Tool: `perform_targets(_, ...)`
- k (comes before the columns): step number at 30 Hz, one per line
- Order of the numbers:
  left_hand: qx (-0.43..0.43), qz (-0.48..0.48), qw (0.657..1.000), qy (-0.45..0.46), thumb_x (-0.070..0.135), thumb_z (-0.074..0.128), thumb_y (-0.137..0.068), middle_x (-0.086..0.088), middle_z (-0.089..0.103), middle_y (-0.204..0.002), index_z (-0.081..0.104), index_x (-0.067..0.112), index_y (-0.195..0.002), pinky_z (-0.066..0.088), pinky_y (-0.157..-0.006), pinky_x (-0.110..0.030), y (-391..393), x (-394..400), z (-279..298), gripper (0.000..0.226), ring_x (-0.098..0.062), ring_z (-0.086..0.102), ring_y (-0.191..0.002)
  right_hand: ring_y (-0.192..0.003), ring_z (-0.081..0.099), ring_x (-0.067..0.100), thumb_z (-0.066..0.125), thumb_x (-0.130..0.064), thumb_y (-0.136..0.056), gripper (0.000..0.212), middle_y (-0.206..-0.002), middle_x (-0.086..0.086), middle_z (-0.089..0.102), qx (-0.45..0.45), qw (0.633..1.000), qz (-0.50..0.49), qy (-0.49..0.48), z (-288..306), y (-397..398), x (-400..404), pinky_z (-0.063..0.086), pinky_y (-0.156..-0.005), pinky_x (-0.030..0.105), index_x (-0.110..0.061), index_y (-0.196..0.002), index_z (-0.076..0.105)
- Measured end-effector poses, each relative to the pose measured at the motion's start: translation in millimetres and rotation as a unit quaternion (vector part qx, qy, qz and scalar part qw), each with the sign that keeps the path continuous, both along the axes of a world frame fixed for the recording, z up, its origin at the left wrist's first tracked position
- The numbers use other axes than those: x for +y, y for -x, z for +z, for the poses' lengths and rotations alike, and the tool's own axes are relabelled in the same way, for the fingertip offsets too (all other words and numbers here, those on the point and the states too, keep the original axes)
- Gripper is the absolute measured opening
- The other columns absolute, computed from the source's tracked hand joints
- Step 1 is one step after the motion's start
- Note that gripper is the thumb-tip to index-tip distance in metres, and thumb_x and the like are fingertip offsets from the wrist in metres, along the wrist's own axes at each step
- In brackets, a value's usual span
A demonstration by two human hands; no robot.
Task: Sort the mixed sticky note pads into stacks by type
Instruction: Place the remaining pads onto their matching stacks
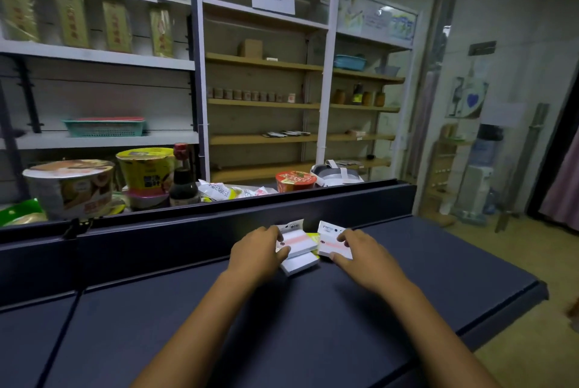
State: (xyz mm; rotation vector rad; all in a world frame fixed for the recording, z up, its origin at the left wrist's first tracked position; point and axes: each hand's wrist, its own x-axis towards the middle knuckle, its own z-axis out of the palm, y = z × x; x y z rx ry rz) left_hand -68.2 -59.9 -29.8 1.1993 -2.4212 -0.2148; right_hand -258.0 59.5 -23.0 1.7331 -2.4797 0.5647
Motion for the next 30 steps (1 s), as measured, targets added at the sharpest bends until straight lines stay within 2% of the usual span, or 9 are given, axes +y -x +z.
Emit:
perform_targets(5,0.035,0.092,0.995,-0.033,0.047,0.051,-0.095,-0.006,0.055,-0.125,0.048,0.019,-0.126,0.049,-0.089,-0.040,39,-3,-17,0.042,-0.027,0.053,-0.116,-0.120,0.051,0.016,0.053,-0.048,-0.095,0.042,-0.128,-0.004,0.052,-0.005,0.999,0.034,0.003,-3,36,-15,0.047,-0.096,0.038,-0.025,-0.129,0.048)
perform_targets(9,0.026,0.134,0.989,-0.057,0.052,0.050,-0.095,-0.012,0.050,-0.130,0.041,0.018,-0.135,0.043,-0.096,-0.040,54,-12,-29,0.053,-0.032,0.045,-0.121,-0.119,0.052,0.015,0.053,-0.048,-0.095,0.041,-0.129,-0.005,0.051,-0.017,0.999,0.048,0.006,-10,56,-25,0.047,-0.096,0.039,-0.025,-0.129,0.048)
perform_targets(14,0.063,0.125,0.987,-0.083,0.053,0.055,-0.092,-0.009,0.057,-0.129,0.042,0.023,-0.138,0.040,-0.099,-0.039,56,-25,-39,0.056,-0.032,0.042,-0.119,-0.117,0.052,0.015,0.055,-0.046,-0.095,0.037,-0.126,-0.004,0.053,-0.037,0.997,0.061,0.022,-14,71,-37,0.048,-0.094,0.037,-0.025,-0.125,0.050)
perform_targets(20,0.165,0.110,0.974,-0.106,0.045,0.071,-0.083,0.005,0.065,-0.122,0.058,0.031,-0.122,0.041,-0.097,-0.036,56,-26,-42,0.044,-0.024,0.045,-0.119,-0.118,0.052,0.015,0.055,-0.047,-0.095,0.038,-0.127,-0.004,0.053,-0.045,0.995,0.078,0.034,-20,72,-48,0.048,-0.095,0.037,-0.025,-0.125,0.049)
perform_targets(23,0.226,0.085,0.963,-0.117,0.033,0.079,-0.077,0.002,0.063,-0.119,0.063,0.029,-0.116,0.048,-0.095,-0.037,55,-24,-39,0.042,-0.020,0.054,-0.111,-0.118,0.052,0.014,0.055,-0.047,-0.095,0.037,-0.126,-0.005,0.053,-0.041,0.995,0.082,0.034,-19,73,-50,0.048,-0.094,0.037,-0.026,-0.125,0.049)
perform_targets(26,0.284,0.053,0.950,-0.120,0.019,0.083,-0.074,0.002,0.058,-0.119,0.064,0.028,-0.114,0.053,-0.089,-0.031,54,-20,-35,0.045,-0.013,0.059,-0.099,-0.117,0.053,0.014,0.056,-0.046,-0.094,0.037,-0.125,-0.006,0.053,-0.043,0.995,0.085,0.037,-18,75,-52,0.048,-0.094,0.037,-0.026,-0.124,0.049)
perform_targets(30,0.355,0.023,0.928,-0.112,0.004,0.081,-0.075,-0.002,0.056,-0.119,0.066,0.023,-0.116,0.058,-0.085,-0.034,54,-14,-27,0.047,-0.014,0.062,-0.100,-0.113,0.054,0.015,0.057,-0.045,-0.094,0.036,-0.124,-0.005,0.053,-0.054,0.994,0.085,0.037,-18,77,-51,0.049,-0.094,0.038,-0.026,-0.124,0.050)
